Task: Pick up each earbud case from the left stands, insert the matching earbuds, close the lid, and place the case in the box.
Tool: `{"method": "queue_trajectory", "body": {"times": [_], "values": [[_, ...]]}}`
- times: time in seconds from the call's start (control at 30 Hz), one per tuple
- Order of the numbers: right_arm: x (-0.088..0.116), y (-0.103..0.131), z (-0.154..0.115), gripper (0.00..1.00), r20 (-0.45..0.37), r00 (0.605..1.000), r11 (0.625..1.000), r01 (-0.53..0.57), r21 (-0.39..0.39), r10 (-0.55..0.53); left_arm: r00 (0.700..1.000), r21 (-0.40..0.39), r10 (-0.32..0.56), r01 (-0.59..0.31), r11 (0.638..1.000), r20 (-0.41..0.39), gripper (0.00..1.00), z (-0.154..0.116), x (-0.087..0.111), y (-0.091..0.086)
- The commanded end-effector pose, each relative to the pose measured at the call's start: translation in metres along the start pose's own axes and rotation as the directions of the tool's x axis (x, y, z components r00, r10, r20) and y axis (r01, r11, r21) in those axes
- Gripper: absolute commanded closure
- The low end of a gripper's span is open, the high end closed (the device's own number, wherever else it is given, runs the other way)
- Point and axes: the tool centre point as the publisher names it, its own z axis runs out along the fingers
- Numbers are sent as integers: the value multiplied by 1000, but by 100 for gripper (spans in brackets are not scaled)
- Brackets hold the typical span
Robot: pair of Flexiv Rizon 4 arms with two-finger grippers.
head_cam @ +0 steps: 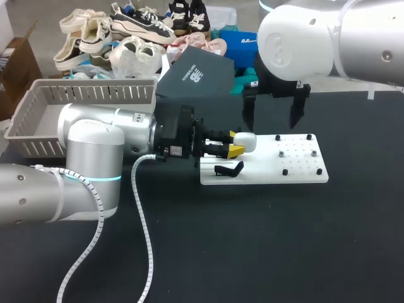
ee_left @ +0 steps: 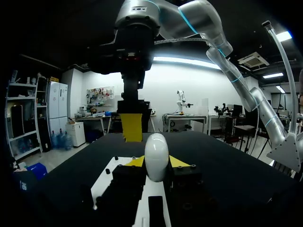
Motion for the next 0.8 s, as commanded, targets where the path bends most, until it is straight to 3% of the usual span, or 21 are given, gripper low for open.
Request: {"method": "queue_trajectory", "body": {"times": [0.03, 0.2, 0.47, 0.63, 0.8], "values": [[7, -4, -6, 0, 41, 999, 1000, -4, -7, 4, 1000, 0, 1, -1, 1000, 1, 100, 0, 0, 0], [9, -13, -20, 0, 123, 992, 999, -16, -38, 20, 1000, 0, 1, -1, 1000, 1, 100, 0, 0, 0], [23, -23, -35, 0, 315, 949, 997, 48, -66, -25, 999, -176, -20, 12, 984, -41, 100, -62, -14, 4], [24, -26, -35, 0, 325, 946, 996, 46, -73, -20, 996, -272, -23, -1, 962, -83, 100, -96, -26, 3], [24, -26, -35, 0, 325, 946, 996, 46, -73, -20, 990, -405, -71, 15, 914, -121, 100, -135, -29, 4]]}}
